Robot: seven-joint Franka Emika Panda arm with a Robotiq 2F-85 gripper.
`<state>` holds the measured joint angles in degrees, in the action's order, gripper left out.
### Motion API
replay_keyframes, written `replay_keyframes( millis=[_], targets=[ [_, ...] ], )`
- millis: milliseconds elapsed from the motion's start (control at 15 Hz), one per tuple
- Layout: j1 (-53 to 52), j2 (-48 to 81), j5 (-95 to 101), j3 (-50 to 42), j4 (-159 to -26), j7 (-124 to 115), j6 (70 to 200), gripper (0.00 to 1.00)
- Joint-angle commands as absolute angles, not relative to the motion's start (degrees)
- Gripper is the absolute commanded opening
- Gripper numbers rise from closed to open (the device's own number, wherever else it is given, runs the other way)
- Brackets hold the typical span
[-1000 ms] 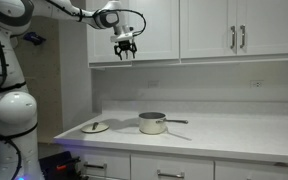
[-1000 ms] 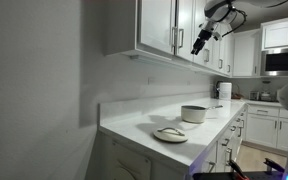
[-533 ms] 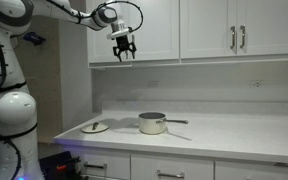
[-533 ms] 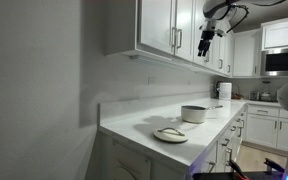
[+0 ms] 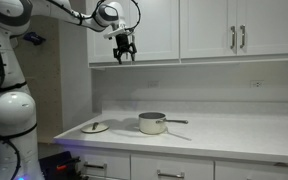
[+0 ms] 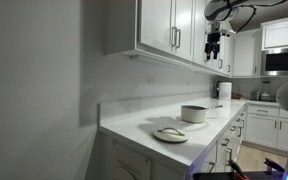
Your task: Close the top cupboard drawer, open the second bottom drawer from the left, and close the pot
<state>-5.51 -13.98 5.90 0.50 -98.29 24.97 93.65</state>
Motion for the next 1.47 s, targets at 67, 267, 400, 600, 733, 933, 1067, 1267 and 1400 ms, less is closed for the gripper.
replay_keyframes(
  millis=[67, 267, 400, 600, 733, 933, 1067, 1267, 1400],
  targets=[
    [-3.9, -15.7, 5.9, 0.2, -101.6, 20.0, 91.8, 1.0],
    [-3.0, -16.2, 6.0, -0.2, -103.7, 17.3, 91.9, 1.0],
    [-2.3, -16.6, 6.2, -0.3, -105.2, 15.0, 92.0, 1.0],
    [-1.4, -17.2, 6.0, -1.0, -107.8, 12.3, 92.5, 1.0],
    [-0.6, -17.7, 5.9, -1.7, -109.4, 11.2, 92.4, 1.0],
    [0.8, -18.7, 5.9, -2.9, -112.0, 9.4, 92.8, 1.0],
    [1.7, -19.5, 5.9, -3.9, -114.1, 8.6, 93.2, 1.0],
    [3.3, -21.0, 6.4, -5.1, -117.8, 6.2, 94.5, 1.0],
    [3.9, -22.2, 5.7, -5.4, -120.1, 4.6, 94.5, 1.0]
  ],
)
